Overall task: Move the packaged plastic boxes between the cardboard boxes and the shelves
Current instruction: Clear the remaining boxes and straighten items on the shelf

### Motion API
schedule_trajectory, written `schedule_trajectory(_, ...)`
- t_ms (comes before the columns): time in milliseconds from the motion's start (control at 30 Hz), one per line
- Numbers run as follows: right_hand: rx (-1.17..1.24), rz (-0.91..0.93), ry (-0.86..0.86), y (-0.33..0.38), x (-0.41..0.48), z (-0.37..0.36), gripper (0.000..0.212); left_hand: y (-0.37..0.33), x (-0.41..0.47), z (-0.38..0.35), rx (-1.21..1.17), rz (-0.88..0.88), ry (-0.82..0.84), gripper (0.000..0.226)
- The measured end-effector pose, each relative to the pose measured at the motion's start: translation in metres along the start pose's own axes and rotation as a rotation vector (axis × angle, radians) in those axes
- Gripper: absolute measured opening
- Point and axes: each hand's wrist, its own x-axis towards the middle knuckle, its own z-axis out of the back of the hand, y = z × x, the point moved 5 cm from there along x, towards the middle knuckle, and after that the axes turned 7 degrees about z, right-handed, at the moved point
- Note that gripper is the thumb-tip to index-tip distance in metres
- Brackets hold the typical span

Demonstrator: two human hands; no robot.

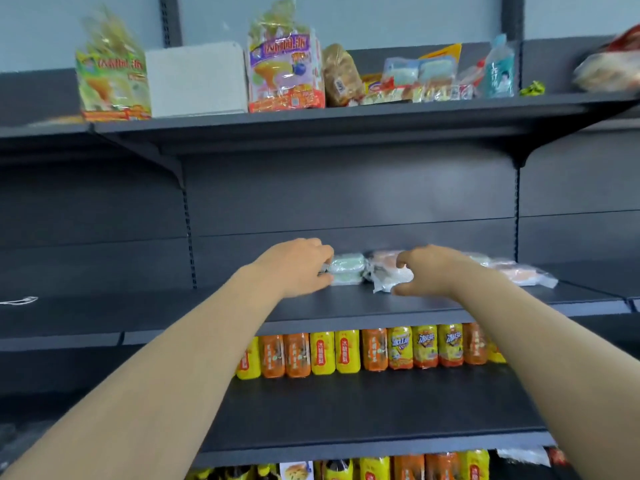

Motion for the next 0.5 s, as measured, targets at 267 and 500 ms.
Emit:
schedule_trajectory(267,0.074,-0.124,0.028,0.015,0.113,-0.025,0.046,0.096,0.071,-0.06,-0.037,0.009,0.009,0.034)
schedule_trajectory(500,0.132,-0.196,0.037,0.009,0.188,-0.064,0.051,0.158,0.126,-0.138,-0.137,0.103,0.078,0.036)
